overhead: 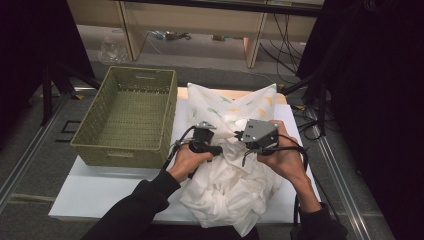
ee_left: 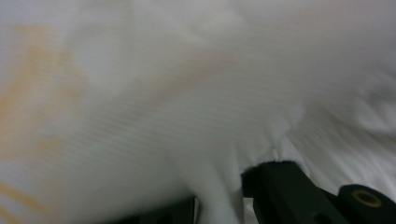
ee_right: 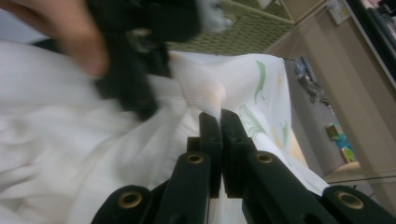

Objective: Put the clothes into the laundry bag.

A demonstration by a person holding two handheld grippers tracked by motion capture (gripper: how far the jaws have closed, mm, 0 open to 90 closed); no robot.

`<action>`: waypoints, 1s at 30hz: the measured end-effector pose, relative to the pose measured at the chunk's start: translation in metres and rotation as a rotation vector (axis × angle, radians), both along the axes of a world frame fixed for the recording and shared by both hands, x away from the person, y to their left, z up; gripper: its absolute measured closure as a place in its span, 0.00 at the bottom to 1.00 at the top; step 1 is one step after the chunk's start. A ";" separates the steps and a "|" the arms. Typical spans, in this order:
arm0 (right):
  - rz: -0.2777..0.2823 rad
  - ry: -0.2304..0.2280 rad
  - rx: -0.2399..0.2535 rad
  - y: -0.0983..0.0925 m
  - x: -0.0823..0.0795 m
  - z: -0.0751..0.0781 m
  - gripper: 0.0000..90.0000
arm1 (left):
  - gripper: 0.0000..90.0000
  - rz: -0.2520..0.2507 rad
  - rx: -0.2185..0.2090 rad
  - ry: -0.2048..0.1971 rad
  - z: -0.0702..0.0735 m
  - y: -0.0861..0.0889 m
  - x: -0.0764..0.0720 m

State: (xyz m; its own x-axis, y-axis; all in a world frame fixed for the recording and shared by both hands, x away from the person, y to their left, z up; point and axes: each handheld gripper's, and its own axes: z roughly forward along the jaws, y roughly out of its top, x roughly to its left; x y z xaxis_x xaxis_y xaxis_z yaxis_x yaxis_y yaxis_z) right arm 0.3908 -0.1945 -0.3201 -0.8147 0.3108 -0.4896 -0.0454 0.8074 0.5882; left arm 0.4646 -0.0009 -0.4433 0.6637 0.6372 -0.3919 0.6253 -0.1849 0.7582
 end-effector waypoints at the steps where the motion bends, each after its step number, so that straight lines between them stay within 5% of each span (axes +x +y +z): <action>1: 0.005 0.012 -0.007 0.002 0.000 -0.003 1.00 | 0.89 0.028 0.014 0.002 -0.006 0.001 0.005; 4: 0.013 0.013 -0.057 0.005 0.004 -0.009 1.00 | 0.82 0.026 -0.005 0.049 -0.015 0.004 0.010; 12: -0.007 0.025 -0.056 0.000 0.010 -0.014 1.00 | 0.31 -0.014 0.089 0.013 0.011 0.039 -0.028; 16: -0.008 0.020 -0.061 0.001 0.010 -0.013 1.00 | 0.26 -0.046 0.146 0.000 0.015 0.057 -0.050; 21: -0.005 0.017 -0.064 0.002 0.010 -0.014 1.00 | 0.23 -0.100 0.212 0.034 -0.004 0.051 -0.060; 23: -0.007 0.018 -0.063 0.003 0.010 -0.014 1.00 | 0.30 -0.129 0.226 0.042 -0.013 0.042 -0.057; 27: -0.007 0.018 -0.064 0.003 0.010 -0.015 1.00 | 0.83 -0.205 0.148 0.004 -0.020 0.021 -0.051; 30: 0.000 0.023 -0.047 0.001 0.011 -0.015 1.00 | 0.94 -0.191 0.081 -0.015 -0.012 0.006 -0.043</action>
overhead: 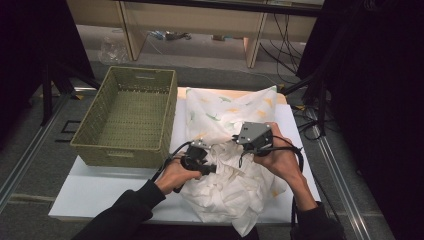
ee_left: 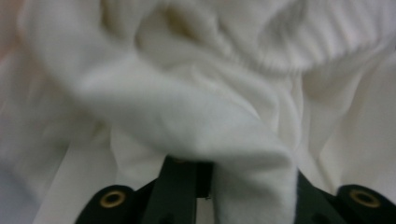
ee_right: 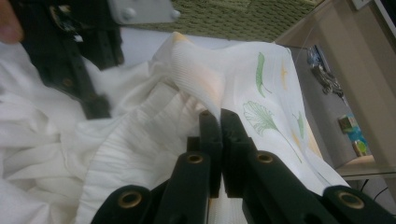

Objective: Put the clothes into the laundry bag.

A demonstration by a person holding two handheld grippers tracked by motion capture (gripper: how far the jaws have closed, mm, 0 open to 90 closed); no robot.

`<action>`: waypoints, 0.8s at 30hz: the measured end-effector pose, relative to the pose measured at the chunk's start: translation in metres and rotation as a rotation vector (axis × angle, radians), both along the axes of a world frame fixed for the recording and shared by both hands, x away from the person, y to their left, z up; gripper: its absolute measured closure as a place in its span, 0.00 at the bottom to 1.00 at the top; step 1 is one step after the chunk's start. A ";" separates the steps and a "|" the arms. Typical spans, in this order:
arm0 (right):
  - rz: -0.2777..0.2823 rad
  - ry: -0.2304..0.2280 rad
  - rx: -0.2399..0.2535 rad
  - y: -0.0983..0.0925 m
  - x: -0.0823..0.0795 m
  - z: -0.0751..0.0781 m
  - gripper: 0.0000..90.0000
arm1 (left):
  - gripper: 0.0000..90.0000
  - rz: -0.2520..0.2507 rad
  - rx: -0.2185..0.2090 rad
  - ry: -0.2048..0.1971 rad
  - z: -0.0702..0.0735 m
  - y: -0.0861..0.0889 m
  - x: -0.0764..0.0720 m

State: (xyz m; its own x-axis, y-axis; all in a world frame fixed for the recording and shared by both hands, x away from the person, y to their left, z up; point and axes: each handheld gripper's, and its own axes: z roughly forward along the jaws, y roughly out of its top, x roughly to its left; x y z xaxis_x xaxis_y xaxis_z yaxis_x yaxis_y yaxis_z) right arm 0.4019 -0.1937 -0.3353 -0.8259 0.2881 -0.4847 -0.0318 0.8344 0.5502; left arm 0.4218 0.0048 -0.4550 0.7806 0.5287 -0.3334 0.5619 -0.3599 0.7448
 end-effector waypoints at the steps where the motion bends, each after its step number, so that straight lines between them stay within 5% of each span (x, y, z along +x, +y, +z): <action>1: -0.002 -0.007 0.000 -0.002 0.001 0.001 1.00 | 0.95 0.004 -0.017 -0.004 0.004 -0.004 0.002; 5: 0.010 0.012 0.057 -0.007 -0.004 0.008 1.00 | 0.96 0.038 -0.059 -0.037 0.023 -0.016 0.009; 8: -0.009 0.001 0.046 -0.010 -0.009 0.015 1.00 | 0.96 0.071 -0.108 -0.039 0.035 -0.018 0.019; 11: -0.010 0.000 0.045 -0.011 -0.014 0.019 1.00 | 0.95 0.101 -0.094 -0.051 0.035 -0.019 0.028; 13: -0.017 0.006 0.038 -0.010 -0.012 0.016 1.00 | 0.94 0.117 -0.064 -0.029 0.024 -0.020 0.038; 14: -0.021 0.005 0.033 -0.010 -0.010 0.013 1.00 | 0.91 0.133 -0.061 0.018 0.013 -0.021 0.045; 16: -0.022 0.023 0.019 -0.010 -0.006 0.006 1.00 | 0.84 0.169 -0.101 0.095 0.001 -0.019 0.049; 17: -0.025 0.019 0.011 -0.010 -0.004 0.003 1.00 | 0.82 0.167 -0.113 0.098 -0.002 -0.016 0.048; 21: -0.038 0.021 -0.007 -0.014 0.002 -0.001 1.00 | 0.46 0.117 -0.007 0.043 0.008 0.000 0.029; 24: -0.033 0.014 -0.013 -0.014 0.003 -0.002 1.00 | 0.31 0.113 0.053 0.003 0.020 0.016 0.011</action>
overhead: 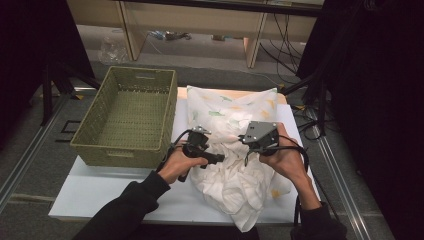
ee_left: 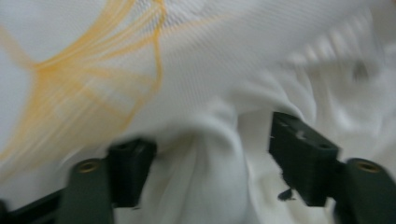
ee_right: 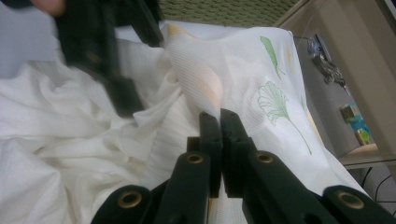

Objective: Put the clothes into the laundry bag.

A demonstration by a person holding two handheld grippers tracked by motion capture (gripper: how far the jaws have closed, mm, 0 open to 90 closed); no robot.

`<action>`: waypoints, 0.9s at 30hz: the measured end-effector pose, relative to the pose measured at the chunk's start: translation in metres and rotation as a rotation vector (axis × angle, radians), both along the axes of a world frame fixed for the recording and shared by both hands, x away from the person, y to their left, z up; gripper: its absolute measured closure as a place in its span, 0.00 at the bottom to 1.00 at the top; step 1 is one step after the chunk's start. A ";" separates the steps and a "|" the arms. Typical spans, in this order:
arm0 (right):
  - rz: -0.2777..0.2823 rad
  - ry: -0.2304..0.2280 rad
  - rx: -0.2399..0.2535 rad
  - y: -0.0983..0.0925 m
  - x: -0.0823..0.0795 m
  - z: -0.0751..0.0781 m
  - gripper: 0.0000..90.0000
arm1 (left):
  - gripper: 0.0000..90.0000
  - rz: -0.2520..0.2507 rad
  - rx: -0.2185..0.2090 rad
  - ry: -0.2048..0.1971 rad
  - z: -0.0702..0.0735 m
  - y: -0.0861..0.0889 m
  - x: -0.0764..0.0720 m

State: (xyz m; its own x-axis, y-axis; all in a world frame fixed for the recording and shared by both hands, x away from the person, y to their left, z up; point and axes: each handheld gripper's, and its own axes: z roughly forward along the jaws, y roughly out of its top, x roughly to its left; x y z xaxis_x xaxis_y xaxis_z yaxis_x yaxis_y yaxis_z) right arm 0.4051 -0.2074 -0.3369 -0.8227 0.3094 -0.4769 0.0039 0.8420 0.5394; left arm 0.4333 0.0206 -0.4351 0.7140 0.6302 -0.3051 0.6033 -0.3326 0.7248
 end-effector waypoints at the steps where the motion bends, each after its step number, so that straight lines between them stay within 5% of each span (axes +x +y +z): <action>1: -0.003 -0.001 0.000 0.001 0.000 0.000 1.00 | 0.30 -0.005 0.002 0.004 0.003 0.004 -0.005; 5: 0.018 0.002 0.005 0.004 -0.001 -0.001 1.00 | 0.24 -0.078 0.073 -0.008 0.001 0.013 -0.024; 8: 0.004 0.013 0.017 0.005 -0.003 0.000 1.00 | 0.21 -0.158 0.058 -0.021 -0.014 0.008 -0.032; 12: 0.000 0.007 0.011 0.005 -0.002 -0.001 1.00 | 0.20 -0.175 0.087 0.025 -0.033 -0.008 -0.030; 14: 0.000 0.006 0.010 0.005 -0.001 -0.001 1.00 | 0.22 -0.195 0.058 0.032 -0.035 -0.020 -0.030; 16: 0.007 0.019 0.014 0.005 0.000 -0.002 1.00 | 0.38 -0.197 0.056 -0.023 -0.033 -0.032 -0.030; 18: 0.004 0.019 0.016 0.005 0.000 -0.003 1.00 | 0.57 -0.176 0.048 -0.010 -0.032 -0.039 -0.024; 21: 0.003 0.017 0.014 0.004 0.000 -0.003 1.00 | 0.84 -0.154 -0.028 0.004 -0.033 -0.042 -0.016; 24: -0.002 0.001 -0.004 0.001 0.001 -0.002 1.00 | 0.92 -0.158 -0.015 -0.025 -0.025 -0.032 -0.012; 27: -0.012 0.017 0.021 0.002 0.001 -0.003 1.00 | 0.93 -0.090 -0.043 -0.038 -0.016 -0.022 -0.006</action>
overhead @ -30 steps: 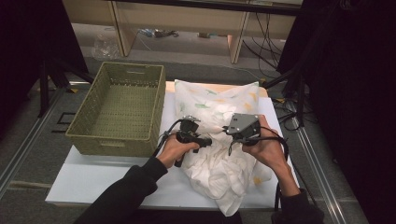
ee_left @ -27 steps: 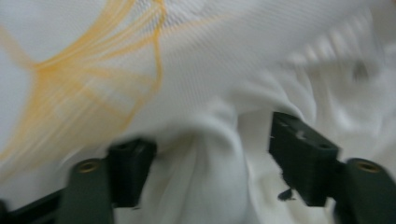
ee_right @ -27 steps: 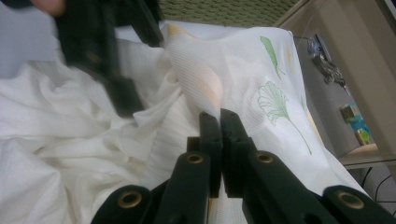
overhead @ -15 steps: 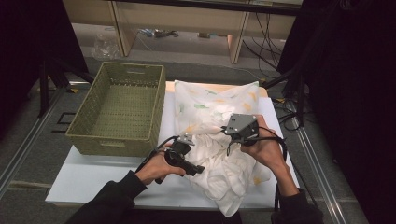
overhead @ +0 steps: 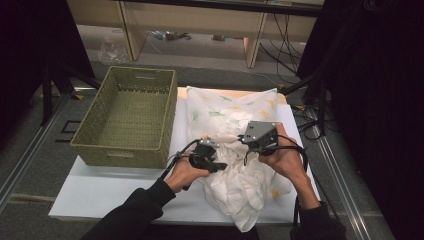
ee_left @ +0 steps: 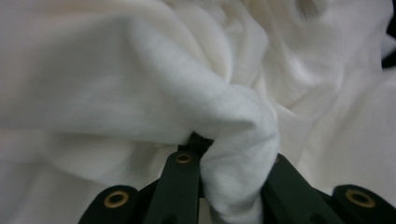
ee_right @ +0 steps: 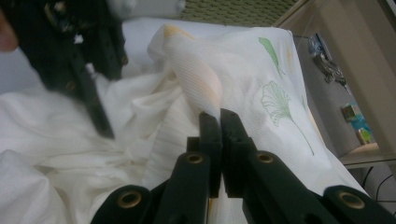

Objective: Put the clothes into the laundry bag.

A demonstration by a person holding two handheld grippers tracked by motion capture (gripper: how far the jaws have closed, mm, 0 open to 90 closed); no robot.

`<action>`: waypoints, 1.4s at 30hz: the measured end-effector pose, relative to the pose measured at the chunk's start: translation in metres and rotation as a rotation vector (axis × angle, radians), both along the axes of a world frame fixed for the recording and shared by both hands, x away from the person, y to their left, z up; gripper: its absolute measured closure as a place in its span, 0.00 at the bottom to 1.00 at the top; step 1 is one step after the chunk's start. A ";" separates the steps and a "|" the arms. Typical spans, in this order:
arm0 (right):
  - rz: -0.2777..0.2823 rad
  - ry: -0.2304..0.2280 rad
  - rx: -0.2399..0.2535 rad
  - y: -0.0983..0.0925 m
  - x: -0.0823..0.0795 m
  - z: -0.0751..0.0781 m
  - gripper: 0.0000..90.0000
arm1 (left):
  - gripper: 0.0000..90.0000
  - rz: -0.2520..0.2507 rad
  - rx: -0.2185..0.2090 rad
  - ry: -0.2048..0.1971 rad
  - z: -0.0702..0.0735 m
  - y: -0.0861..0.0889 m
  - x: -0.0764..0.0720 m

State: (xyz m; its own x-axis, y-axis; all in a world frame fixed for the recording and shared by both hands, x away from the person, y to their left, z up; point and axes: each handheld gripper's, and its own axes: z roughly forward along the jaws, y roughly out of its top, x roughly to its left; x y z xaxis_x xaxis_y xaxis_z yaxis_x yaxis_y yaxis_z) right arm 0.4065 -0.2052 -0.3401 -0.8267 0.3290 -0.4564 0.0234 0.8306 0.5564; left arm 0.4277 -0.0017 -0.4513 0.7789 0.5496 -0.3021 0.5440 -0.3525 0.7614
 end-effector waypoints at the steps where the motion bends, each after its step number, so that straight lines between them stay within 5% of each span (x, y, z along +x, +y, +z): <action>1: 0.013 0.008 -0.003 0.001 0.000 -0.001 1.00 | 0.93 0.019 -0.005 -0.014 0.002 0.002 0.004; 8: 0.024 -0.006 -0.035 0.006 -0.002 -0.002 1.00 | 0.93 0.103 -0.056 0.015 0.008 -0.008 0.024; 10: 0.033 -0.004 -0.004 0.007 -0.003 0.001 1.00 | 0.93 0.098 -0.060 -0.008 0.012 -0.017 0.024; 12: 0.037 -0.011 -0.004 0.004 -0.006 0.007 1.00 | 0.93 0.060 -0.012 -0.053 0.017 -0.018 0.029; 15: 0.044 -0.018 -0.010 0.000 -0.007 0.011 1.00 | 0.93 0.118 -0.028 -0.059 0.016 -0.019 0.039; 18: 0.034 0.003 -0.014 0.001 -0.006 0.005 1.00 | 0.87 0.179 -0.070 0.027 0.000 -0.011 0.048; 20: 0.035 0.022 -0.029 0.002 -0.003 -0.001 1.00 | 0.81 0.184 -0.092 0.064 -0.008 -0.005 0.044; 22: 0.066 0.016 -0.049 0.004 0.000 -0.004 1.00 | 0.66 0.157 -0.069 0.081 -0.008 0.001 0.036; 23: 0.028 0.027 -0.046 0.004 -0.002 -0.005 1.00 | 0.58 0.140 -0.058 0.078 -0.006 0.005 0.031; 29: 0.055 0.014 -0.043 0.003 0.001 -0.004 1.00 | 0.28 0.065 0.026 0.096 0.011 0.027 -0.010; 34: 0.029 0.026 -0.036 0.005 0.000 -0.004 1.00 | 0.18 -0.005 0.075 0.097 0.001 0.020 -0.037; 37: 0.009 0.038 -0.030 0.005 -0.002 -0.004 1.00 | 0.18 -0.017 0.122 0.119 -0.010 0.008 -0.039; 42: 0.027 0.038 -0.043 0.006 0.001 -0.006 1.00 | 0.17 0.007 0.107 0.120 -0.024 -0.014 -0.031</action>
State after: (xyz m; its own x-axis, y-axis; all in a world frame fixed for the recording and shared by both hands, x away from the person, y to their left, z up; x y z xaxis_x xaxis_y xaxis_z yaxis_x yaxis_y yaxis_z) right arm 0.4071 -0.1997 -0.3465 -0.8520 0.2865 -0.4381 0.0205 0.8546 0.5189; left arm 0.3963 -0.0154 -0.4755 0.7371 0.5885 -0.3322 0.6312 -0.4240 0.6494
